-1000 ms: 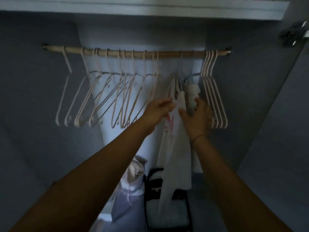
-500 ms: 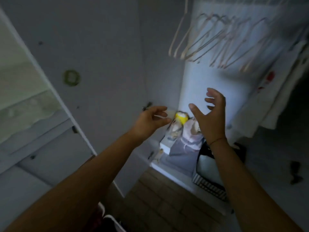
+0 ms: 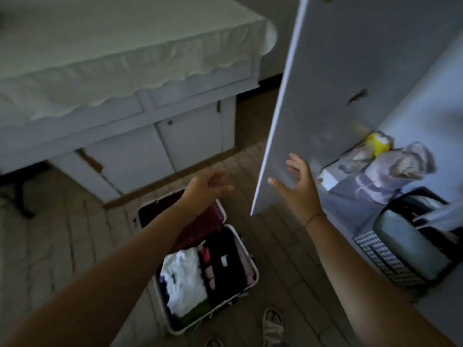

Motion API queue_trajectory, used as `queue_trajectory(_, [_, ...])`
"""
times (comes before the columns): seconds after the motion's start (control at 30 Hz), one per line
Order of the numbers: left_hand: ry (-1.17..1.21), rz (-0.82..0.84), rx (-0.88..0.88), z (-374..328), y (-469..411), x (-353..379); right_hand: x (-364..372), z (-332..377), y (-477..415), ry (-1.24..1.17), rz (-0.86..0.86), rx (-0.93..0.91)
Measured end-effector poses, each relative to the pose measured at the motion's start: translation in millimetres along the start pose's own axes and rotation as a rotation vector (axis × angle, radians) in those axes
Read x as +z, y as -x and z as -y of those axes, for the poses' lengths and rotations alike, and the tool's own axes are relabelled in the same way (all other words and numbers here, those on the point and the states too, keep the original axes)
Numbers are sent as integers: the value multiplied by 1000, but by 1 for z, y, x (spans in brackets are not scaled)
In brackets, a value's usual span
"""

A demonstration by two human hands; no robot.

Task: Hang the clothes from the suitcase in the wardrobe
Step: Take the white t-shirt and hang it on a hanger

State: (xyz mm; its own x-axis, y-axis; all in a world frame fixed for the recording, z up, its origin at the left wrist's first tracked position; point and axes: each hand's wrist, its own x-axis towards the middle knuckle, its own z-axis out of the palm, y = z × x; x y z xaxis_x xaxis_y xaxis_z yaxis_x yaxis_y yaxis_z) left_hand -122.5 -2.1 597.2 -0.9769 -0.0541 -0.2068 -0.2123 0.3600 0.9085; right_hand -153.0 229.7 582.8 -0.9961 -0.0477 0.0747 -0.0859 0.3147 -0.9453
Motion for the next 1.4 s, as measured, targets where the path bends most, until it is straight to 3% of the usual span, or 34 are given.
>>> queue_trajectory(0.3, [98, -309, -469, 244, 62, -33, 170, -140, 52, 58, 380, 239])
queue_trajectory(0.5, [108, -384, -698, 418, 88, 18, 277, -281, 99, 187, 679, 300])
queue_trajectory(0.67, [148, -401, -821, 549, 94, 71, 360, -394, 131, 257, 804, 324])
queue_trajectory(0.8, [152, -497, -864, 632, 93, 102, 423, -470, 141, 389, 942, 226])
queue_trajectory(0.97, [167, -531, -930, 698, 84, 128, 497, -515, 112, 634, 1118, -125])
queue_trajectory(1.03, [125, -537, -935, 712, 82, 135, 519, -526, 97, 722, 1119, -200])
queue_trajectory(1.1, [50, -584, -981, 723, 82, 137, 534, -540, 87, 763, 1078, -156])
queue_trajectory(1.2, [6, -550, -1060, 727, 83, 133, 542, -554, 83, 757, 884, 123])
queue_trajectory(1.3, [161, -584, -999, 725, 81, 131, 536, -557, 91, 689, 659, 427])
queue_trajectory(1.4, [264, -659, -935, 716, 78, 121, 521, -560, 94, 518, 531, 552])
